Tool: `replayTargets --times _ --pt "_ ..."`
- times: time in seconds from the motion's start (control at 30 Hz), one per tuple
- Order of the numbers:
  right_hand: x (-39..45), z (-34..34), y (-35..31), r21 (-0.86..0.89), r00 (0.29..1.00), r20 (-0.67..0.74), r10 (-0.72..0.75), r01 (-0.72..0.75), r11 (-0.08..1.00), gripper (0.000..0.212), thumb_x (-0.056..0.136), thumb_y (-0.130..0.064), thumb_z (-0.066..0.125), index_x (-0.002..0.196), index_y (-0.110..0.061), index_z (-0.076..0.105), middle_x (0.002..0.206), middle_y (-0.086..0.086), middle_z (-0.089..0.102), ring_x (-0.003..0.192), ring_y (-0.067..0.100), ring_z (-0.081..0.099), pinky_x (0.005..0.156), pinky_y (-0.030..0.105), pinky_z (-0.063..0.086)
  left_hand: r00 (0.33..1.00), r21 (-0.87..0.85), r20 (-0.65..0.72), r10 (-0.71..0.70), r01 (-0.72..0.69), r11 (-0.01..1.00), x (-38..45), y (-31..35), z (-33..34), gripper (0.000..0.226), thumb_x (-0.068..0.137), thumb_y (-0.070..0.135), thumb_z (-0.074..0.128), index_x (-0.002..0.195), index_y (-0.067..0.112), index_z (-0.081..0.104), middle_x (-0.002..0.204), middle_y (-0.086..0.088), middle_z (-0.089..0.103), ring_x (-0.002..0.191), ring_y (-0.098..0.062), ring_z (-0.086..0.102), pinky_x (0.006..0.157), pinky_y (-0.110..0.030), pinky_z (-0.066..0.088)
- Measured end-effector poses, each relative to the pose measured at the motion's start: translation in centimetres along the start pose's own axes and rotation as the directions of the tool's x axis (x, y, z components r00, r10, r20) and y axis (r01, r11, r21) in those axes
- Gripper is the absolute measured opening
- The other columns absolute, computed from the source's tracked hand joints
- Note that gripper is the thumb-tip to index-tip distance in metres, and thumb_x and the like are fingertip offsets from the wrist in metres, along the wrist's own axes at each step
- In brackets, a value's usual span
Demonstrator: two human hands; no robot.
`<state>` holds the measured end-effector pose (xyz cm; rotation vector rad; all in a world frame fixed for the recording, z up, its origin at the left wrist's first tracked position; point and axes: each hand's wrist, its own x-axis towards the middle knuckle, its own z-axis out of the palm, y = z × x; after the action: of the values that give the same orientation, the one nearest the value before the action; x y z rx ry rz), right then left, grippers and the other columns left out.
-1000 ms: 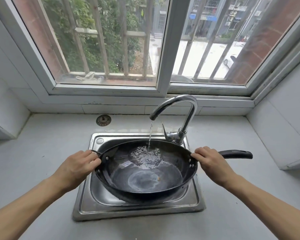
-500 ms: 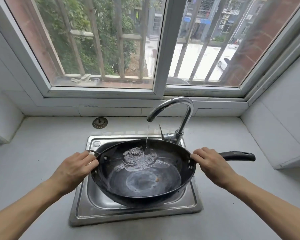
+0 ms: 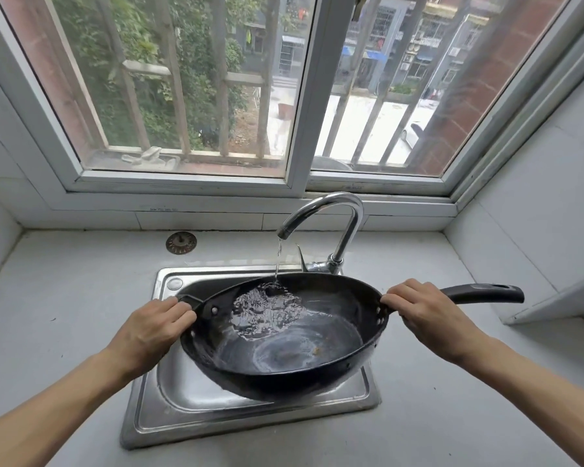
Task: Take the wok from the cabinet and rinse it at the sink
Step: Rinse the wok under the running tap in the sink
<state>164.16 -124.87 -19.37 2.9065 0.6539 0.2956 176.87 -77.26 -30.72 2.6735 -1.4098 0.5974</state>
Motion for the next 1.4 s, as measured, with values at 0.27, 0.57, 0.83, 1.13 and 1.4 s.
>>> replayTargets --times 0.27,0.57,0.83,1.13,1.4 --pt "-2.2 -3.5 0.4 -0.1 0.998 0.02 0.063 -0.061 0.993 0.048 0.067 0.015 0.065 0.103 -0.017 0.063 0.099 -0.005 0.062 0.083 0.024 0.057 0.061 0.032 0.042 0.994 -0.083 -0.107 0.02 -0.029 0.996 3.4 1.7 0.5 0.026 0.083 -0.003 0.041 0.08 0.013 0.061 0.079 -0.004 0.06 0.064 -0.025 0.053 0.051 -0.036 0.046" --pt "-3.3 -6.6 -0.1 -0.161 0.993 -0.012 0.116 -0.116 0.98 0.049 0.063 0.017 0.067 0.101 -0.013 0.065 0.095 -0.002 0.063 0.079 0.026 0.058 0.058 0.036 0.045 0.991 -0.123 -0.133 0.033 -0.05 0.991 6.5 1.1 2.1 0.017 0.077 -0.002 0.054 0.081 0.013 0.057 0.081 -0.006 0.058 0.068 -0.029 0.053 0.054 -0.038 0.046" --pt "-3.1 -8.6 -1.4 -0.195 0.99 -0.013 0.142 -0.142 0.97 0.05 0.059 0.019 0.067 0.099 -0.012 0.067 0.091 -0.001 0.064 0.076 0.027 0.058 0.056 0.035 0.043 0.98 -0.174 -0.199 0.009 -0.045 0.984 8.3 0.3 3.6 0.021 0.088 0.0 0.045 0.078 0.011 0.059 0.081 -0.006 0.061 0.068 -0.028 0.054 0.055 -0.039 0.048" --pt "-4.3 -9.3 -3.4 -0.202 0.976 0.011 0.216 -0.209 0.957 0.052 0.057 0.018 0.07 0.1 -0.011 0.068 0.094 0.0 0.064 0.078 0.027 0.059 0.056 0.035 0.045 0.966 -0.209 -0.247 0.076 -0.13 0.969 9.6 0.0 4.7 0.017 0.086 -0.005 0.053 0.083 0.01 0.061 0.087 -0.005 0.063 0.07 -0.027 0.054 0.057 -0.038 0.048" --pt "-6.0 -11.3 -4.6 -0.248 0.957 0.04 0.287 -0.269 0.931 0.052 0.058 0.018 0.069 0.1 -0.013 0.068 0.095 -0.002 0.065 0.078 0.026 0.059 0.058 0.032 0.042 0.953 -0.276 -0.274 0.131 -0.209 0.938 11.4 1.2 5.3 0.021 0.094 0.002 0.045 0.084 0.009 0.062 0.09 -0.005 0.065 0.074 -0.027 0.056 0.062 -0.036 0.047"
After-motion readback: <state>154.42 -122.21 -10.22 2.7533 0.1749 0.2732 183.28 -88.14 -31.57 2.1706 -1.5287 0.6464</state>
